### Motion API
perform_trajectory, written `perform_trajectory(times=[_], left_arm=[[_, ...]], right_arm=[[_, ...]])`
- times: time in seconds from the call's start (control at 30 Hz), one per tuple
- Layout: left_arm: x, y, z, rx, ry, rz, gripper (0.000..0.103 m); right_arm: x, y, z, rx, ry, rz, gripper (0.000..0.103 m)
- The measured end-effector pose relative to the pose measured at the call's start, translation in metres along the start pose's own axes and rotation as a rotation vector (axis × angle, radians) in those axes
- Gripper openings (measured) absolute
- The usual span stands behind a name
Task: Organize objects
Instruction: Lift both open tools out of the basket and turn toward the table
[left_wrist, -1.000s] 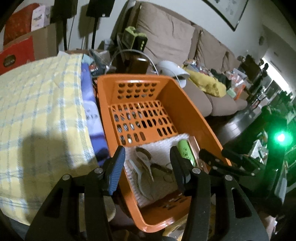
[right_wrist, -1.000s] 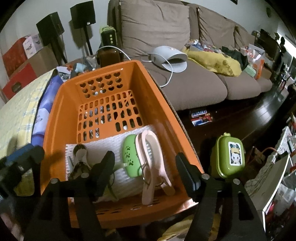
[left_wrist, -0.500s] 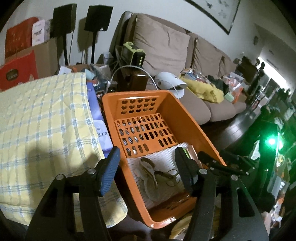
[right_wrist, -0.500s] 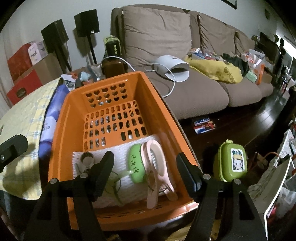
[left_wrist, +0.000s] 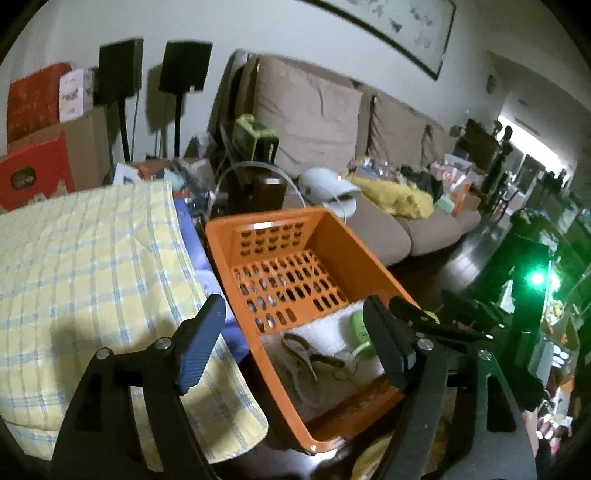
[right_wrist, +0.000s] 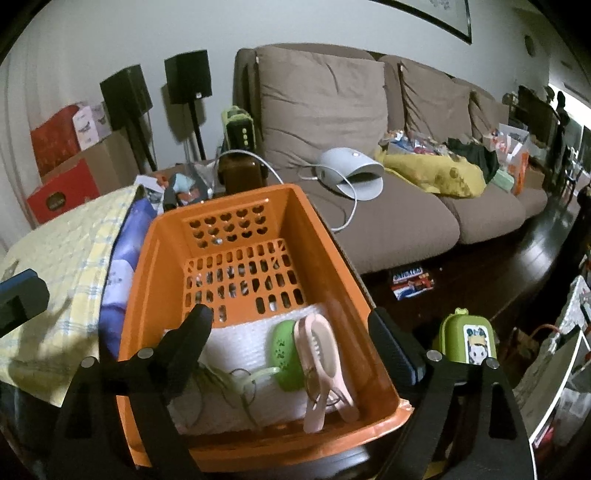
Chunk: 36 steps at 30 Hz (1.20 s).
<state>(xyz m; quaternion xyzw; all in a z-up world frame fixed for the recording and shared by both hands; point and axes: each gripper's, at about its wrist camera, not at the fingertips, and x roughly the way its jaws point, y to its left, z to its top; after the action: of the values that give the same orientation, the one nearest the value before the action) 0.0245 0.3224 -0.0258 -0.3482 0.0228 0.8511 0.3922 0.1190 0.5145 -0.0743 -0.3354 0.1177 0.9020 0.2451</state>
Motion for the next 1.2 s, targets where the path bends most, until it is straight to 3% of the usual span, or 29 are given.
perform_trajectory(times=[0.1, 0.67, 0.9, 1.03, 1.2], left_arm=[[-0.006, -0.001, 0.002, 0.019, -0.029, 0.002, 0.084], [-0.019, 0.015, 0.012, 0.0, -0.054, 0.014, 0.086], [-0.041, 0.049, 0.03, 0.052, -0.11, 0.153, 0.087], [-0.061, 0.089, 0.04, -0.039, -0.129, 0.174, 0.089], [-0.076, 0.142, 0.043, -0.145, -0.105, 0.271, 0.09]], right_arm=[[-0.005, -0.002, 0.002, 0.014, -0.029, 0.025, 0.102], [-0.016, -0.008, 0.006, 0.074, -0.08, 0.14, 0.102], [-0.031, -0.025, 0.009, 0.179, -0.158, 0.219, 0.102], [-0.038, -0.039, 0.009, 0.245, -0.19, 0.208, 0.102], [-0.038, -0.042, 0.005, 0.241, -0.185, 0.147, 0.102]])
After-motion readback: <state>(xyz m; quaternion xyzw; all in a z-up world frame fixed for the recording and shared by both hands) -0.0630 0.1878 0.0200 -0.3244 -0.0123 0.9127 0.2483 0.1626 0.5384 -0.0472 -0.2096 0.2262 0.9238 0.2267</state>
